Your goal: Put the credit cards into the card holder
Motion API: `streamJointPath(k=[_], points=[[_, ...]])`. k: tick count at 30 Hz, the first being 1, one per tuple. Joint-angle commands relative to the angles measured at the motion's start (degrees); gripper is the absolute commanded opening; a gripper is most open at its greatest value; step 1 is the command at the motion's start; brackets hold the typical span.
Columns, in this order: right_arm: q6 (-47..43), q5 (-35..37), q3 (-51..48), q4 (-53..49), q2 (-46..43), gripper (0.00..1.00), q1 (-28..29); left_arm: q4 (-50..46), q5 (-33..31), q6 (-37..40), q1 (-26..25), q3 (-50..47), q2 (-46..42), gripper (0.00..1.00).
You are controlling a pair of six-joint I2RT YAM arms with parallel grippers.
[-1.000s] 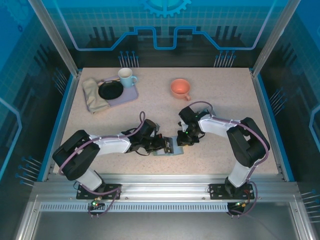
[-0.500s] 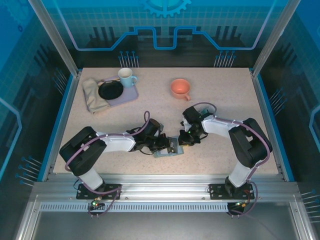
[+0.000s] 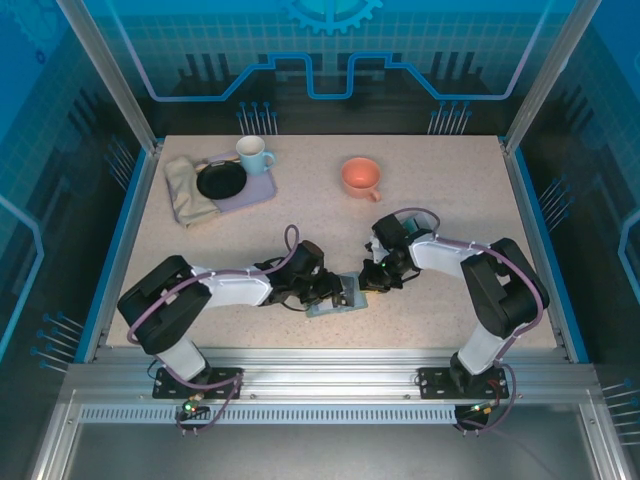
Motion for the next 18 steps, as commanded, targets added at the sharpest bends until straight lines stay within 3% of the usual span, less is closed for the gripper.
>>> streamJointPath(k=[1,6,14,18], points=[[1.0,0.1,-2.5,1.9,2.8,0.11,0.5,-5.3,-3.0,1.2,-0.4,-0.5,-2.1,0.31],[0.9,-1.3,-2.7,2.3,2.4,0.09,0.5,-8.5,-3.6,3.1,-0.3,-0.6,-3.6,0.29],[1.3,-3.1,-3.0,3.4,3.1,0.05,0.5,-8.2,-2.6,2.7,-0.7,1.5,-2.8,0.10],[1.4,-3.5,-3.6,3.7,2.7,0.05,0.5,-5.7,-2.6,-0.4,-0.8,1.2,-1.8,0.07]])
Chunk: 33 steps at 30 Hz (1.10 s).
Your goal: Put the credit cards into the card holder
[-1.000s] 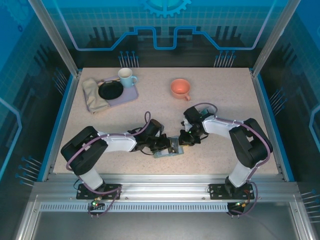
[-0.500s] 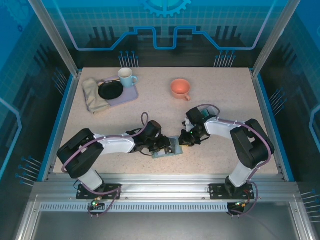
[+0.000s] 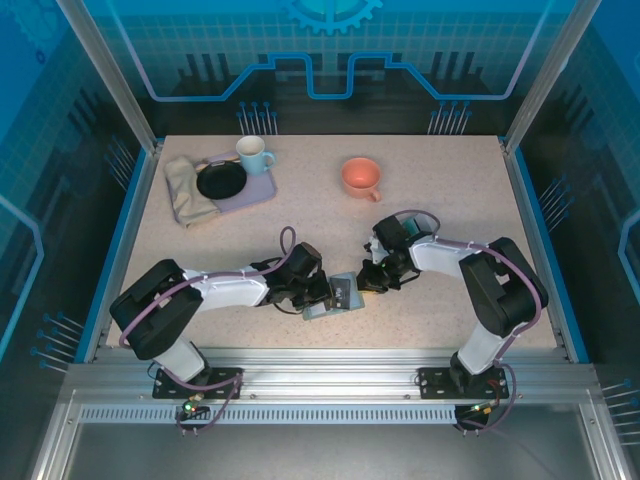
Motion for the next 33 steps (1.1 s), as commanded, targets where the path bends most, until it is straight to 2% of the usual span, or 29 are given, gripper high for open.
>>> streamJointPath(k=[1,5,9,15,24,26,29,33], points=[[1.0,-0.8,-2.5,0.4,2.2,0.05,0.7,2.7,0.0,-2.5,-0.7,0.9,0.6,0.06],[1.2,-1.1,-3.0,0.6,2.2,0.05,0.7,3.4,-0.3,-4.5,-1.0,1.0,1.1,0.05],[1.8,0.0,-3.4,0.4,1.5,0.05,0.7,3.6,-1.4,-7.5,-1.1,-0.6,-0.1,0.00],[3.9,0.5,-4.6,1.5,0.9,0.04,0.6,6.2,-5.3,-13.2,-1.1,-5.1,-3.5,0.00],[4.4,-0.5,-4.7,2.3,1.3,0.06,0.8,8.6,-7.4,-15.0,-2.0,-6.8,-5.4,0.00],[4.3,0.3,-4.6,1.8,0.9,0.07,0.8,5.5,-8.2,-13.7,-2.1,-5.9,-6.4,0.01],[4.4,0.7,-4.4,0.8,0.7,0.07,0.9,-5.8,-12.5,-10.9,-2.1,-3.3,-9.1,0.04],[6.6,1.1,-5.8,1.2,-1.0,0.07,2.1,-13.3,-17.2,-7.7,-1.9,-3.5,-13.1,0.17]])
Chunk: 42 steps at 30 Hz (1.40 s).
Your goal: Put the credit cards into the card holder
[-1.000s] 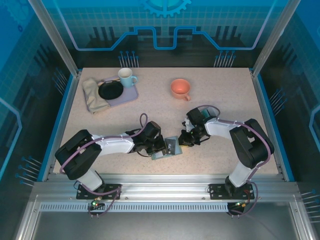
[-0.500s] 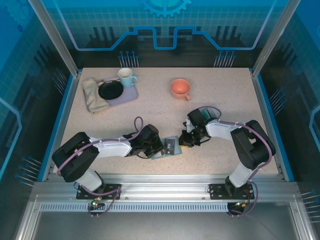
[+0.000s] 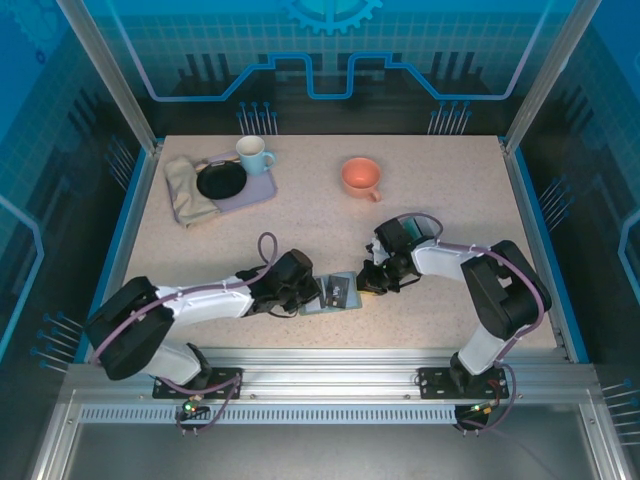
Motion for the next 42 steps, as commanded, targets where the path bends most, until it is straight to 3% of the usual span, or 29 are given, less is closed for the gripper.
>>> streamJointPath(k=[1,8,12,18,28,42], points=[[2.5,1.9,-3.3,-2.5,0.2,0.07,2.3,-8.7,-5.0,4.2,0.0,0.8,-3.3,0.18],[3.2,3.0,-3.3,-2.7,-1.0,0.07,2.7,4.1,5.8,8.2,0.4,0.8,-1.5,0.20],[3.6,3.4,-3.5,-3.0,-1.2,0.07,3.1,-1.6,4.3,6.3,0.6,4.8,3.1,0.11],[3.8,3.7,-4.0,-2.8,-1.3,0.07,3.8,2.3,6.5,3.4,0.2,4.0,6.9,0.13],[4.1,4.0,-3.9,-2.4,-0.7,0.07,4.6,-5.0,6.7,5.0,-1.2,7.6,9.4,0.15],[3.9,4.2,-3.8,-2.5,-0.5,0.07,4.9,-6.9,7.0,6.1,-3.6,11.2,11.5,0.16]])
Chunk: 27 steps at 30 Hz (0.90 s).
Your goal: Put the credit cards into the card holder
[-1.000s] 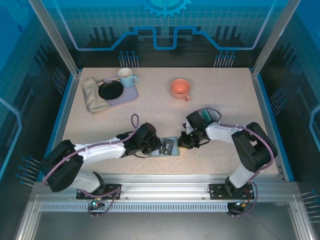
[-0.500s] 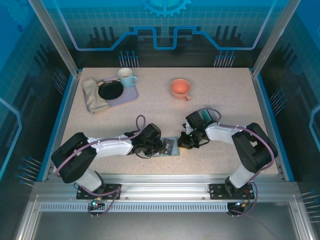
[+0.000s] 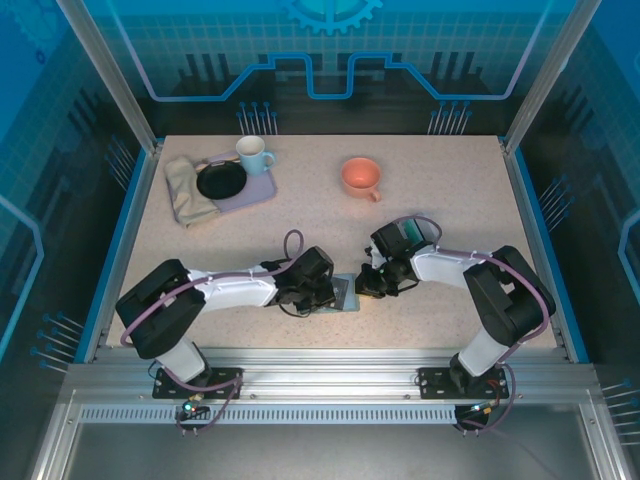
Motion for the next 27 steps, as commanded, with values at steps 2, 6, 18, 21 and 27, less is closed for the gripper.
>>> streamJointPath(k=[2,6,18,21,27], points=[[0.5,1.3,-1.9,-4.2,1.4,0.07,2.2,-4.2,-1.0,1.7,-1.2,2.4,-0.8,0.16],[0.4,1.3,-1.8,-4.4,1.5,0.07,2.2,-5.1,-3.5,3.0,-1.6,2.0,-3.1,0.19],[0.2,1.7,-2.0,-4.3,1.5,0.07,2.2,-9.8,-6.7,5.2,-1.6,4.2,-2.2,0.22],[0.3,1.5,-2.0,-4.3,1.7,0.07,2.2,-8.9,-6.0,5.2,-1.6,4.1,-0.9,0.22],[0.0,1.6,-2.0,-4.5,1.8,0.07,2.2,-7.8,-4.9,5.1,-1.6,4.1,0.6,0.21]])
